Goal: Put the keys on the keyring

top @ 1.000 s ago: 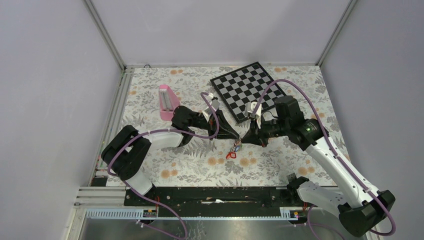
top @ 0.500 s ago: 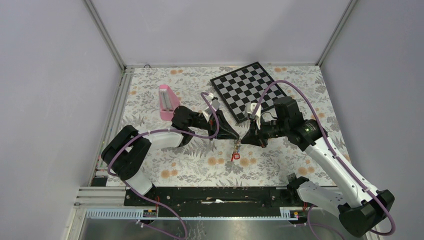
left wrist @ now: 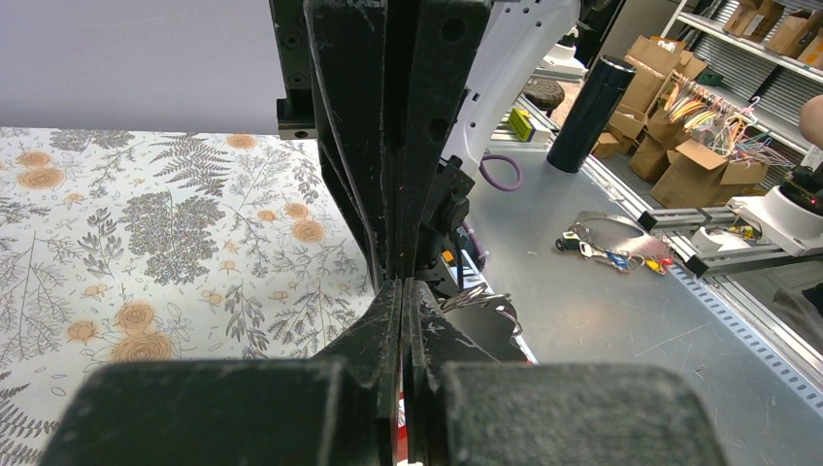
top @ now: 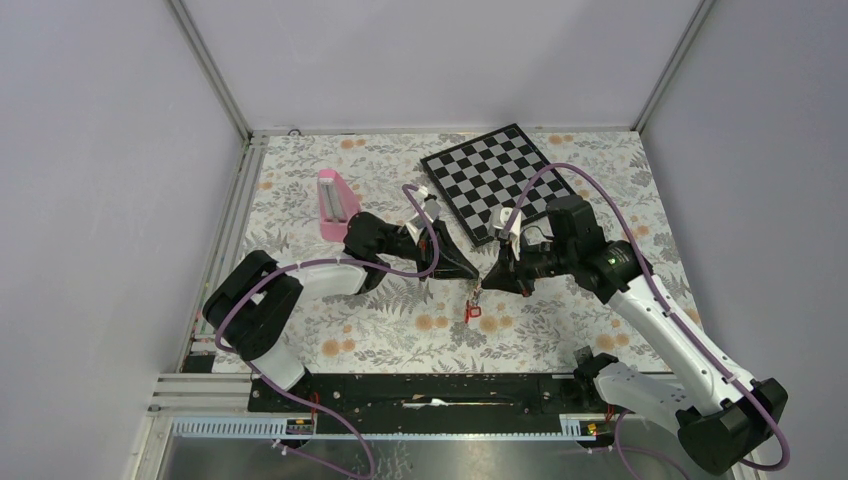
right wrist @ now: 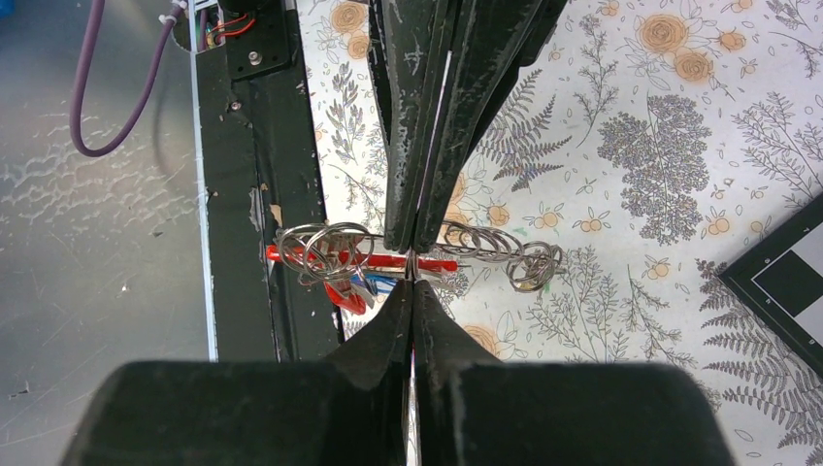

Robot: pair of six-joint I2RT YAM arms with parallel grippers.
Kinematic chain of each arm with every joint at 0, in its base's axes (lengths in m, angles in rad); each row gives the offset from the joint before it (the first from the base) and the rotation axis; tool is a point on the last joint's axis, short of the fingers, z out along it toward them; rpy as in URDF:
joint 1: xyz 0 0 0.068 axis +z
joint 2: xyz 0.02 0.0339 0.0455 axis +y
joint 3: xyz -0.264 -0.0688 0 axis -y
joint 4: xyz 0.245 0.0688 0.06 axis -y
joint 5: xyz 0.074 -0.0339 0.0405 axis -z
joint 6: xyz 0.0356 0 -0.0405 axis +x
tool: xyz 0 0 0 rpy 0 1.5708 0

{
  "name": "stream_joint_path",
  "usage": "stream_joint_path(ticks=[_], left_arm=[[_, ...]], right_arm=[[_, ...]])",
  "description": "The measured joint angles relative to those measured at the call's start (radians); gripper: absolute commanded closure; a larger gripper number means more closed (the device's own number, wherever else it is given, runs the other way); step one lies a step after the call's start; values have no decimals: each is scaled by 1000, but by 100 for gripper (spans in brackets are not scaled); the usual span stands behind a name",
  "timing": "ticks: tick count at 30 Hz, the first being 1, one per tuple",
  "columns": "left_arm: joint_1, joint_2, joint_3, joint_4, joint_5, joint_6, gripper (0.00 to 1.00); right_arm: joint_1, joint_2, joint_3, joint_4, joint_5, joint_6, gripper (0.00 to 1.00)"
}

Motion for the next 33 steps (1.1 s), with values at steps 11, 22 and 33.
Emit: stream_joint_path(ticks=[11,22,33], left_arm=[[0,0,0,24,-5,-1,100],[0,0,0,35,-10,-12,100],[0,0,0,35,-19,-15,100]], right_arm=[[0,-10,-3,-3,14,3,70],[-11,-22,56,-32,26,-4,68],[-11,-6,70,-23,-9,-4,69]])
